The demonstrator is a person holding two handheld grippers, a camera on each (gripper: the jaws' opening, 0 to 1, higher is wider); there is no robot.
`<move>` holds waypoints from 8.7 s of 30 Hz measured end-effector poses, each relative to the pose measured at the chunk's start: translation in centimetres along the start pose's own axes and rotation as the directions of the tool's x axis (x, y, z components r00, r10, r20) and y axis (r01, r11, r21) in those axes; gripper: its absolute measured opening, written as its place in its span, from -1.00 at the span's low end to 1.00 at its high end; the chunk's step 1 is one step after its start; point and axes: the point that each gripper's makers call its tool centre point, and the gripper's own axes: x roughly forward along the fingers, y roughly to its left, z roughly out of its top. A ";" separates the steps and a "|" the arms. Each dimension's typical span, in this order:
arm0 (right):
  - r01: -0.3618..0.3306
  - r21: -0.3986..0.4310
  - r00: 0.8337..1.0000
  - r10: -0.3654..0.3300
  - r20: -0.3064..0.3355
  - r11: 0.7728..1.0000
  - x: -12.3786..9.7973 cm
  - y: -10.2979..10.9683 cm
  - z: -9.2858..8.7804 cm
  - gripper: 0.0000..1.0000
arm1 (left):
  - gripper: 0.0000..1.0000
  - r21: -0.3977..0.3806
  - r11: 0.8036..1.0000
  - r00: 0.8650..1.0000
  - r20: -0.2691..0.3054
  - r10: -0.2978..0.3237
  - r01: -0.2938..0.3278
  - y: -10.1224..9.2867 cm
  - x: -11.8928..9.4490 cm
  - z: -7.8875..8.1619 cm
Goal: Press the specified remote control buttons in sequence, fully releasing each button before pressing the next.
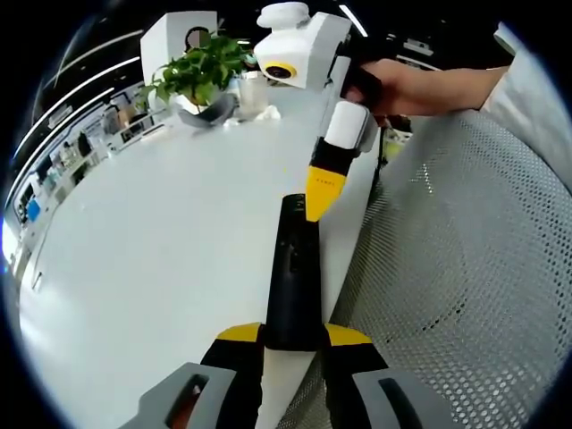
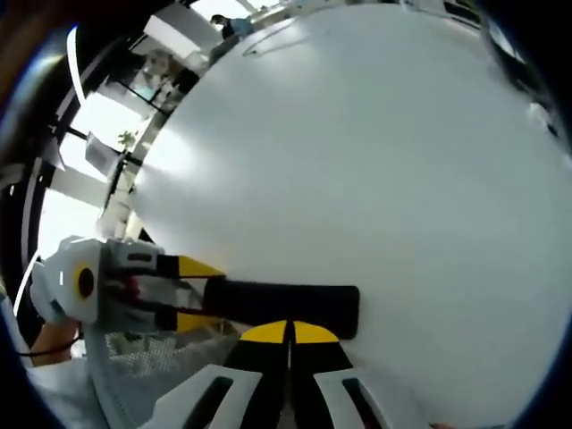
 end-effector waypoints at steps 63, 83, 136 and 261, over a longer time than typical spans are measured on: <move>-0.018 -0.005 0.999 0.018 0.051 1.000 0.0 0.2 1.1 -1.00 | -0.51 0.012 1.000 1.000 0.009 -0.007 0.007 0.0 0.0 0.0; 0.002 -0.059 0.999 0.000 0.036 0.998 0.5 0.3 0.8 -1.00 | -0.52 0.036 0.999 1.000 0.002 -0.017 0.017 -0.3 0.1 0.1; -0.087 0.037 0.996 0.086 0.033 0.995 0.4 0.8 0.8 -1.00 | -0.51 0.061 0.998 1.000 -0.003 -0.013 0.013 -0.5 0.2 0.1; -0.092 -0.120 0.995 0.096 0.029 0.988 1.5 2.2 0.7 -1.00 | -0.51 0.086 0.996 1.000 -0.011 -0.001 0.002 -0.5 0.3 0.0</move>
